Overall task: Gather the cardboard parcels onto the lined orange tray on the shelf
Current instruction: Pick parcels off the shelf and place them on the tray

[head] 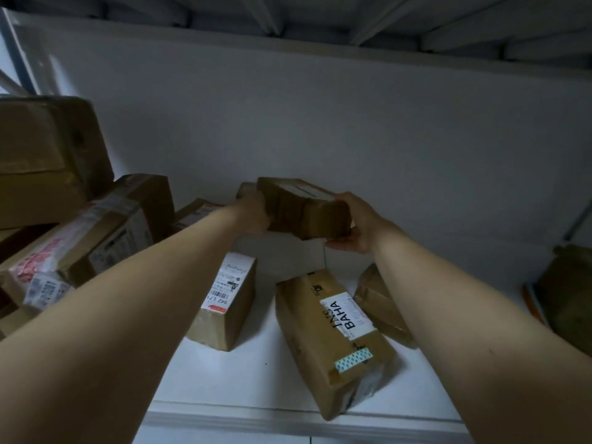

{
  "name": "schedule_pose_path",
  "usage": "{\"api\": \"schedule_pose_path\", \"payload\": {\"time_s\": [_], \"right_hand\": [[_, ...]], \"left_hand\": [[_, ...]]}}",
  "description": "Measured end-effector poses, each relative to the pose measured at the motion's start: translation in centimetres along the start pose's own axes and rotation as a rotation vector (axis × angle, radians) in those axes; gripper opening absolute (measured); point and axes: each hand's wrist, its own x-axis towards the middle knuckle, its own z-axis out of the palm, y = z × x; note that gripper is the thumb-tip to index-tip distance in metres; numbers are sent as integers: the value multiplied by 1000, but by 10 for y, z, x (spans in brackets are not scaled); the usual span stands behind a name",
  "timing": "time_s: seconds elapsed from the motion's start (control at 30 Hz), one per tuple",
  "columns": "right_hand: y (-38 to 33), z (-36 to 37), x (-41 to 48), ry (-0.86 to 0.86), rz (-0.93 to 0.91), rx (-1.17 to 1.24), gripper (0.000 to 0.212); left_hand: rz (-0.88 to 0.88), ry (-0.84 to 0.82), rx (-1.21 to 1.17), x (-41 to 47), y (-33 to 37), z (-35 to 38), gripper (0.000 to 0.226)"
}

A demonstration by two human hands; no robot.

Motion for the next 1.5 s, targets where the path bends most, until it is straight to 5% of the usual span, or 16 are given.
{"api": "schedule_pose_path", "payload": {"time_s": [0.27,0.53,1.17,1.5], "right_hand": [[4,-70,-33,49,75,208,33],[0,-136,-87,139,1,252,35],[26,-371,-294,1019,-245,274,53],[73,-440,-364,1263,-297,7,12]], "left_hand": [[213,60,-58,-24,68,11,118],[381,123,-74,-48,148,27,88],[980,-144,-160,-181,433,126,58],[1064,-495,-67,-264,493,164,18]]}}
